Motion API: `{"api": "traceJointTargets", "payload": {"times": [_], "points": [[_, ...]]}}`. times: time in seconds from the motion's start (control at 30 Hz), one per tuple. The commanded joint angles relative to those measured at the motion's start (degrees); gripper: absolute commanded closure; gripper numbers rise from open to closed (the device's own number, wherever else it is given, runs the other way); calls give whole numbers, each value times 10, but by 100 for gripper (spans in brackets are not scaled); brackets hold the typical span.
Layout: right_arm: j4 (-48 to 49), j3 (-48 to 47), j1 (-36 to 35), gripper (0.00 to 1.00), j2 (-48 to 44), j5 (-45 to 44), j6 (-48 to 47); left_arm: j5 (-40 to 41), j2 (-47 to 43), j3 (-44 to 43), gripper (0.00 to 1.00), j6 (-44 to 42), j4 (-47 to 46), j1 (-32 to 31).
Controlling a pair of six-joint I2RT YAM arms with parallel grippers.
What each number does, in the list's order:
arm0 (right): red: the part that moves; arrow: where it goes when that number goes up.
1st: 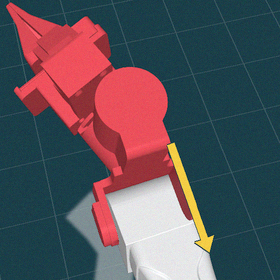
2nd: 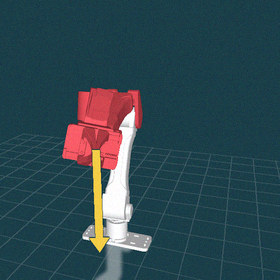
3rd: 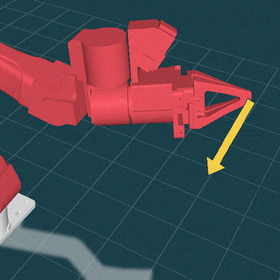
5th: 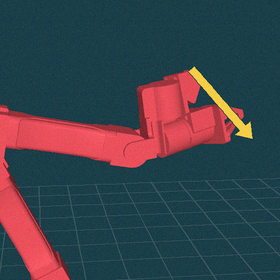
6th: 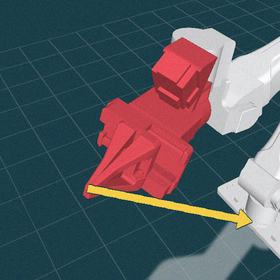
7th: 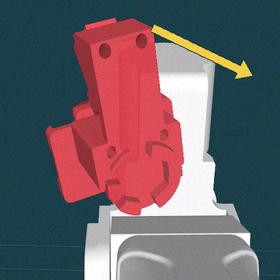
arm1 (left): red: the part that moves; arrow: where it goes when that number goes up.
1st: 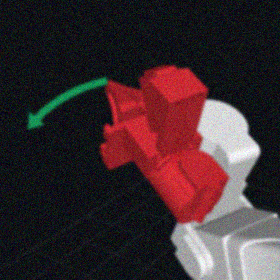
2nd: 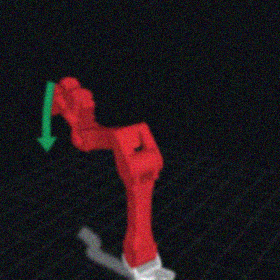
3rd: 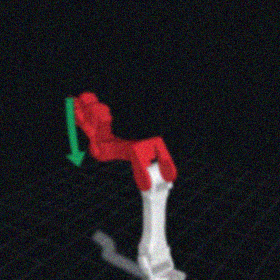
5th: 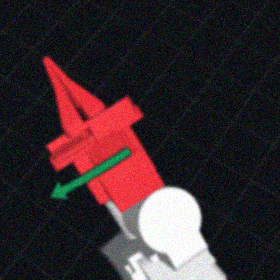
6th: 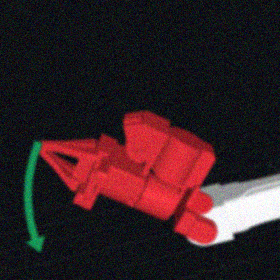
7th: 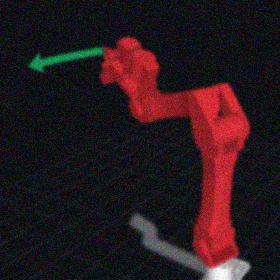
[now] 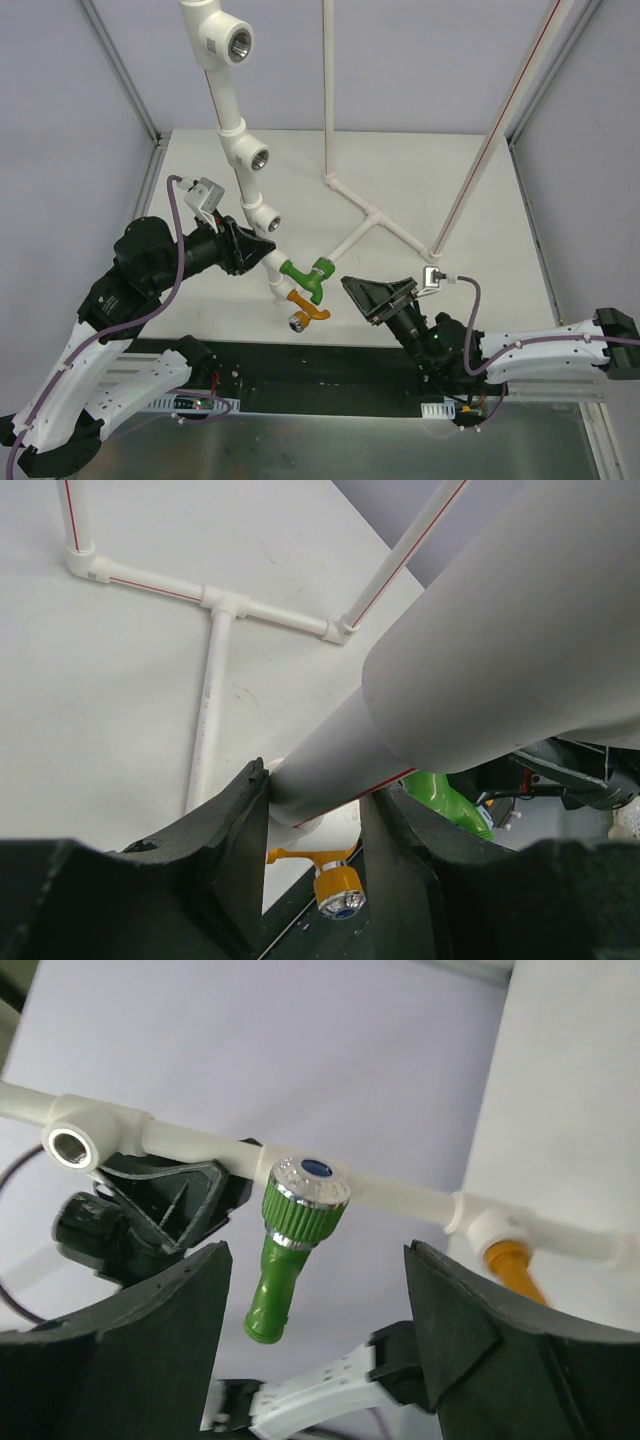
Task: Install the water faucets
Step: Screw the water faucet onto the adaptor.
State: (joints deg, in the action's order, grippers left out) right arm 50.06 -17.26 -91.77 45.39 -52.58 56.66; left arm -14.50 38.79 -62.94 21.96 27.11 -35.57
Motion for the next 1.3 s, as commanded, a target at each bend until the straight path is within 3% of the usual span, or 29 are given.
{"api": "traceJointTargets", "payload": {"times": [0.0, 0.1, 0.23, 0.27, 0.37, 0.5, 0.8, 1.27], "points": [[-64, -37, -1, 23, -71, -7, -462, 13, 16, 5, 100, 49, 22, 3], [-70, -35, -1, 21, -91, 89, -833, 14, 15, 7, 100, 49, 22, 3], [-111, 9, 3, 16, -122, 270, -1240, 11, 16, 5, 100, 49, 22, 3], [-164, -2, 7, 16, -128, 295, -1260, 11, 17, 5, 100, 49, 22, 2], [-132, -31, 13, 16, -109, 350, -1304, 9, 18, 4, 100, 49, 22, 3], [-192, -88, 14, 16, -69, 365, -1393, 7, 18, 4, 100, 51, 22, 3], [-193, -154, 56, 16, 37, 409, -1443, 11, 11, 9, 100, 51, 21, 3], [-107, -164, 116, 54, 130, 444, -1376, 13, 0, 17, 100, 50, 21, 3]]}}
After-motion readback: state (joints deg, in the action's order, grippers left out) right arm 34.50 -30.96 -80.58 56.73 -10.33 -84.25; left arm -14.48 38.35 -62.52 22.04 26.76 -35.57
